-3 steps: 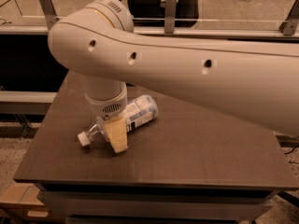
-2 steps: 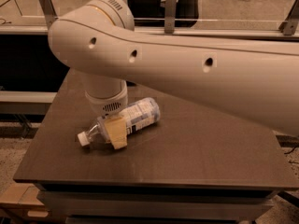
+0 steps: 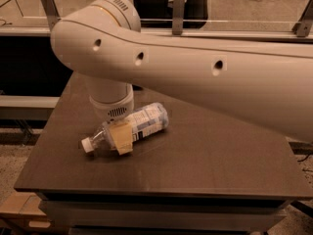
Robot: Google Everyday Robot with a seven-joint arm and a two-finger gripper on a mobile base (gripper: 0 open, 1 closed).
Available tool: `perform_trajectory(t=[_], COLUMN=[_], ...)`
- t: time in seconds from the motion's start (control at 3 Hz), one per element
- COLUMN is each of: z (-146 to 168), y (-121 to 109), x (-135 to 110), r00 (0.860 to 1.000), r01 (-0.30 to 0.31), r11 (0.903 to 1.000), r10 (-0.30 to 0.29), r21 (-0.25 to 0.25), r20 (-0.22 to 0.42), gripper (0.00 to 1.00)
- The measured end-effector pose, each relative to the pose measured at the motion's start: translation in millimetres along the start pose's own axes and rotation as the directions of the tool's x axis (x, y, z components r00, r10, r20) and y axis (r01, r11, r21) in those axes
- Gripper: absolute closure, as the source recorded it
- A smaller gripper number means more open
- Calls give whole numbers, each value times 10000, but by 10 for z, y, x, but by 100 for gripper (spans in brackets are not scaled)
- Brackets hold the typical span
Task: Place blue plastic bottle upright
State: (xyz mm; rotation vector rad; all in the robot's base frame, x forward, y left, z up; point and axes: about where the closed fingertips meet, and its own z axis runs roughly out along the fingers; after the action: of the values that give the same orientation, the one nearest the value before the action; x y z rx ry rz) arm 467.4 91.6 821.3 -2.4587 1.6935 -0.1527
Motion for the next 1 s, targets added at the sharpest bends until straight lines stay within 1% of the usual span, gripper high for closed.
perform_trajectory(t=[0.33,0.67,1.0], z=[-151,-382,-513], y=[-91,-197,-269], x=[423,1001,1397], r00=[9983,9916,9837], r01=[-516,-1239,-1789], r11=[9924,9608,9301], r10=[541,1295,1750], r21=[1120,2479,3209], r20=[-197,-64,415], gripper=[100,100,100])
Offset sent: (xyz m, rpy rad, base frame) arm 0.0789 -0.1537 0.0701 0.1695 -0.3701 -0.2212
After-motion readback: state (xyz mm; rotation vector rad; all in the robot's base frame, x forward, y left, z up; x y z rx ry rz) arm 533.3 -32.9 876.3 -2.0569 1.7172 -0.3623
